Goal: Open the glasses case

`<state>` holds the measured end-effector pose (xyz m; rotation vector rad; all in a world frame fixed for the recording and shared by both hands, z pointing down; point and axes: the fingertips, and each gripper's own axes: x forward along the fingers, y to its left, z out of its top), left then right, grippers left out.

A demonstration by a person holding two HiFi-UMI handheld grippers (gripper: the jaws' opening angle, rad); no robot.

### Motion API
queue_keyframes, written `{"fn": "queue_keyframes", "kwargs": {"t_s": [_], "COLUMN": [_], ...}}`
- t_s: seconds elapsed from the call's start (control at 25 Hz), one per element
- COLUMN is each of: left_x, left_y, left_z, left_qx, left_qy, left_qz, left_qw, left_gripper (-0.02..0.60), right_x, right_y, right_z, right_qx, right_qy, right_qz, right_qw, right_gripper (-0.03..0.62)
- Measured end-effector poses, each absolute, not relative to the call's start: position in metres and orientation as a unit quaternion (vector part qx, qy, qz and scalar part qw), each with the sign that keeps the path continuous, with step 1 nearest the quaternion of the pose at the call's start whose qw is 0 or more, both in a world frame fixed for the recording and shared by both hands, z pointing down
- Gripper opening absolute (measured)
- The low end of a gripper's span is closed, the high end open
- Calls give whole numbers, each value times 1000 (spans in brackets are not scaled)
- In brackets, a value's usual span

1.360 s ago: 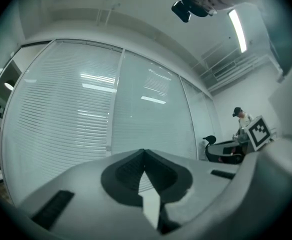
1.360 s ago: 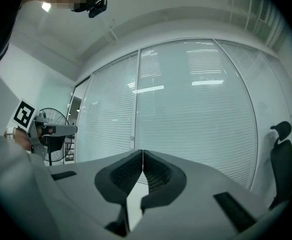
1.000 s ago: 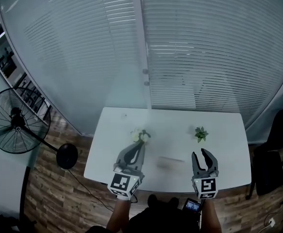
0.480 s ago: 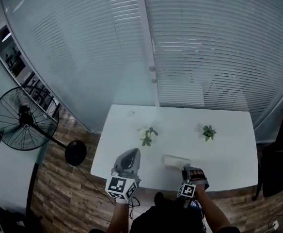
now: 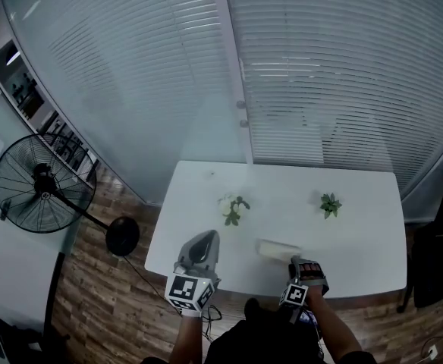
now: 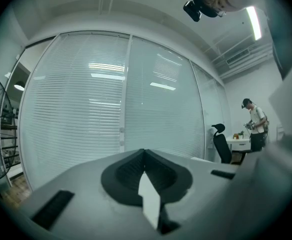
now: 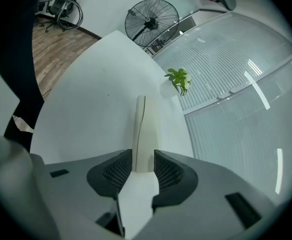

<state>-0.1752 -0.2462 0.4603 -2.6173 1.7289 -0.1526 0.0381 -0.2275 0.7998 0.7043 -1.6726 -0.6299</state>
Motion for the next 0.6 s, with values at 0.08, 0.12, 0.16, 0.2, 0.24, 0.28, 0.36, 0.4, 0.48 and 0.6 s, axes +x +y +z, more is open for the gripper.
{"fn": "queue_keyframes", "kwargs": {"t_s": [0.08, 0.12, 0.16, 0.2, 0.24, 0.28, 0.36, 0.4, 0.48, 0.6], "left_x": [-176, -177, -177, -176, -176, -175, -174, -173, -173, -170], "left_y": [-247, -248, -248, -249, -249, -249, -249, -249, -250, -252], "left_z": [460, 460, 460, 460, 460, 459, 458, 458, 458, 458], "left_qx": [-832, -832, -832, -832, -832, -833, -834, -834, -834, -836], "left_qy": [552, 553, 553, 553, 552, 552, 550, 550, 549, 547], "left_qz": [-48, -47, -47, -48, -48, -49, -50, -50, -51, -51], "left_qw": [1, 0, 0, 0, 0, 0, 1, 2, 2, 3], "left_gripper": [2, 2, 2, 2, 2, 2, 2, 2, 2, 2], "right_x": [40, 41, 41, 43, 44, 45, 44, 44, 44, 51], "right_y": [-230, -231, -232, -234, -234, -233, -234, -236, -245, -271], "right_z": [802, 800, 799, 799, 800, 801, 796, 788, 772, 755], "right_qx": [303, 303, 305, 308, 310, 310, 312, 316, 328, 360], "right_qy": [-711, -709, -706, -704, -703, -704, -706, -705, -704, -705], "right_qz": [-270, -273, -279, -283, -284, -281, -280, -285, -291, -291], "right_qw": [575, 575, 575, 574, 574, 574, 571, 568, 559, 538], "right_gripper": [146, 136, 120, 97, 70, 64, 55, 48, 35, 25]}}
